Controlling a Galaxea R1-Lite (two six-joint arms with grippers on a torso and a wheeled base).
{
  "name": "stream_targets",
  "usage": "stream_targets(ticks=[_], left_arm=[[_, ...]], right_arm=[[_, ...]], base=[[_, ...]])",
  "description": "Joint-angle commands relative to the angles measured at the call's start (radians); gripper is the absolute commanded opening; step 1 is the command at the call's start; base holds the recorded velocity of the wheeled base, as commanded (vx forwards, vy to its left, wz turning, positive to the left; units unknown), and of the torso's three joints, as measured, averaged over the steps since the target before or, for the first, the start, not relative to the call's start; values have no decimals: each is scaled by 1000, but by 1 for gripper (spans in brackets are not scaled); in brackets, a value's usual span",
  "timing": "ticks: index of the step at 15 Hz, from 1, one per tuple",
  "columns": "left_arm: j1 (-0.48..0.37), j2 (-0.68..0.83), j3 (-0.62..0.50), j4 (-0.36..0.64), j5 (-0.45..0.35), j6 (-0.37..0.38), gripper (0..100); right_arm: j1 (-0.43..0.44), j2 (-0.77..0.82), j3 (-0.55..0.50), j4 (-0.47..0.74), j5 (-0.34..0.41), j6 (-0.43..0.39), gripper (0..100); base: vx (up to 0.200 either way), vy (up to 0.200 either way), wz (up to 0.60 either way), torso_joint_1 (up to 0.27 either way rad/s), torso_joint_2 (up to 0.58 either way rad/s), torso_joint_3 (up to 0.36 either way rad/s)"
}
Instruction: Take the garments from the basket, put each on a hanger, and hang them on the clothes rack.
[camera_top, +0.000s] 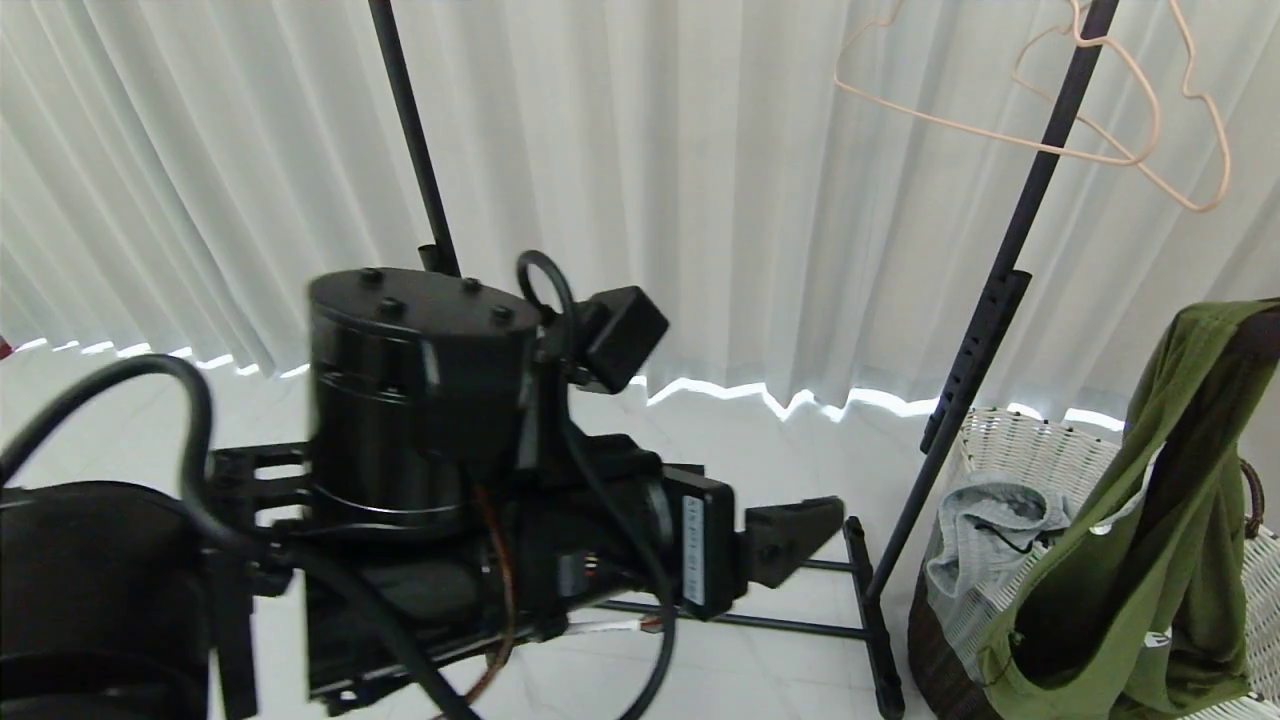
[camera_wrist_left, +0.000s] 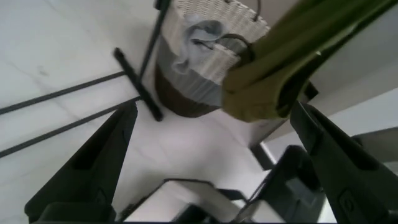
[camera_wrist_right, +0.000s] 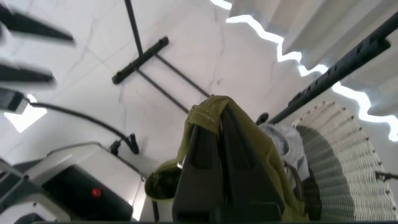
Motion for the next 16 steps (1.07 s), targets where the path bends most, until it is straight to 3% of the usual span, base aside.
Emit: stream_targets(ticks=[1, 6, 16], left_arm=[[-106, 186, -110, -41, 68, -44, 100], [-162, 375, -287, -42, 99, -72, 100], [-166, 468, -308, -47, 137, -67, 100]], right_arm=[[7, 7, -1, 0, 0, -4, 0], [50, 2, 11, 2, -6, -5, 0], [74, -44, 70, 0, -9, -7, 0]], base=[[0, 0, 0, 0, 0, 0], [0, 0, 0, 0, 0, 0], [0, 0, 0, 0, 0, 0]])
